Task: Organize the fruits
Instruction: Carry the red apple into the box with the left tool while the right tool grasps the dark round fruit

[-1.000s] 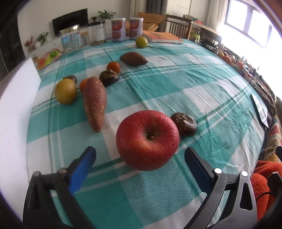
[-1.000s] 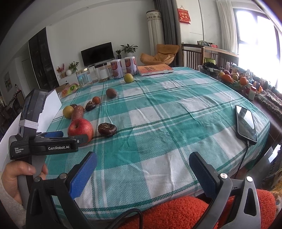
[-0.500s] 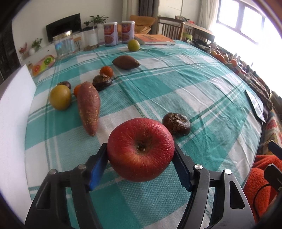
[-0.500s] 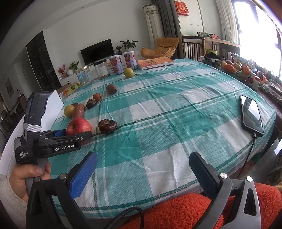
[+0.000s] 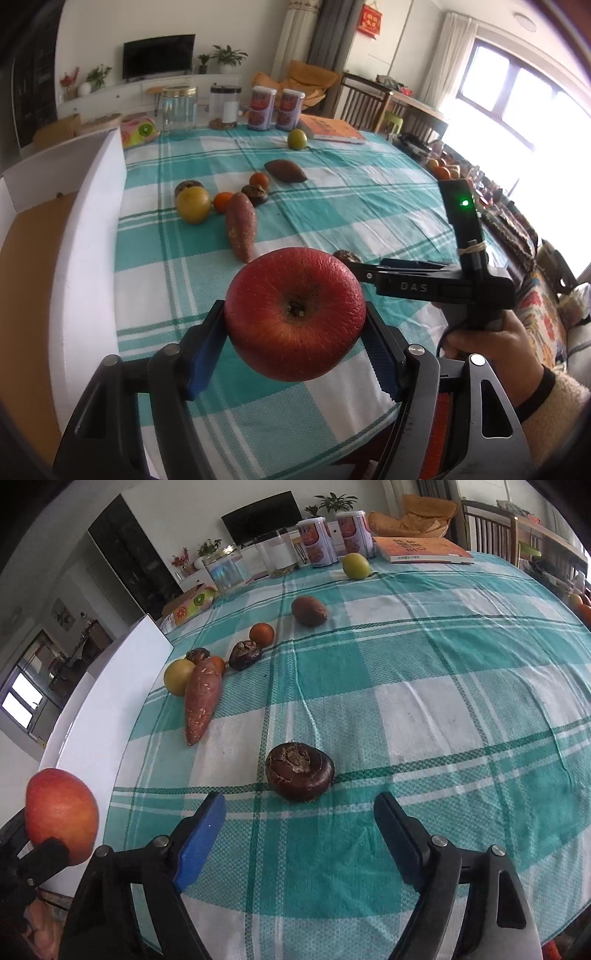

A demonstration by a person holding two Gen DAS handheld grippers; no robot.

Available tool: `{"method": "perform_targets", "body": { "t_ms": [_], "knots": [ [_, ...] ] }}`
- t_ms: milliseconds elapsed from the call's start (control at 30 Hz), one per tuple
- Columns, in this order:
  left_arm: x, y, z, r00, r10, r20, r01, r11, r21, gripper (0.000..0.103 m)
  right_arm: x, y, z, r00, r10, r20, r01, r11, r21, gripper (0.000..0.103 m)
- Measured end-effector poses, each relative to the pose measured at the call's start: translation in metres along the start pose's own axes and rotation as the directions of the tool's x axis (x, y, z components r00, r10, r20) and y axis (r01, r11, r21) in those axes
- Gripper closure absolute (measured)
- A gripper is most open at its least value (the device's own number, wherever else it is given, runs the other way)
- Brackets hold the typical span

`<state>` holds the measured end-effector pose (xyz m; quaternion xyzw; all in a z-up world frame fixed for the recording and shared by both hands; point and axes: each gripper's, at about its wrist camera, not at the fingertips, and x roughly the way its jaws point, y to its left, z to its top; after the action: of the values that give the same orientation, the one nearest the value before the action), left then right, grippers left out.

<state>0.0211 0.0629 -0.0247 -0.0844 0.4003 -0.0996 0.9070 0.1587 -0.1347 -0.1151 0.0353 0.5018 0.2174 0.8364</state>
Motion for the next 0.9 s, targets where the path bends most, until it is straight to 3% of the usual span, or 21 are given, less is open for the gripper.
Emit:
{"method": "perform_targets", "body": {
  "t_ms": [100,133,167,333,433,567,633,733,900],
  "knots": [
    [-0.014,0.006,0.002,1.000,0.005,0.020,-0.005,1.000,-0.007,0.031,0.019,-0.001,0.006,1.000,-0.018,-0.012,0.018,1.000,0.001,0.037],
    [-0.018,0.009,0.002,1.000,0.008,0.024,-0.008,1.000,-0.010,0.031,0.019,0.001,0.007,1.000,-0.030,-0.001,0.030,0.999,-0.017,0.052],
    [-0.021,0.012,0.002,1.000,0.010,0.027,-0.009,1.000,-0.015,0.031,0.021,0.000,0.008,1.000,-0.024,-0.012,0.024,1.000,-0.020,0.056],
    [-0.038,0.029,-0.001,0.999,0.016,0.038,-0.014,0.998,-0.055,0.031,0.011,-0.006,0.004,0.999,0.016,-0.028,-0.015,0.999,0.040,0.056],
    [-0.052,0.042,0.000,0.999,-0.002,0.054,0.008,0.995,-0.100,0.031,-0.002,-0.005,0.005,0.996,0.089,-0.003,-0.088,0.991,0.099,0.056],
    [-0.079,0.063,0.008,0.995,0.012,0.099,0.002,0.989,-0.148,0.031,-0.025,0.027,0.017,0.982,0.186,0.035,-0.188,0.978,0.092,0.056],
    [-0.094,0.078,0.011,0.991,0.054,0.123,-0.032,0.985,-0.172,0.031,-0.037,0.056,0.024,0.962,0.269,0.048,-0.272,0.959,0.077,0.056],
    [-0.112,0.108,0.007,0.974,0.174,0.143,-0.142,0.967,-0.214,0.031,-0.050,0.122,0.030,0.917,0.398,0.035,-0.398,0.917,-0.005,0.056],
    [-0.124,0.172,-0.018,0.931,0.356,0.076,-0.312,0.888,-0.337,0.031,-0.046,0.248,0.014,0.825,0.555,-0.102,-0.564,0.810,-0.158,0.056]
  ]
}}
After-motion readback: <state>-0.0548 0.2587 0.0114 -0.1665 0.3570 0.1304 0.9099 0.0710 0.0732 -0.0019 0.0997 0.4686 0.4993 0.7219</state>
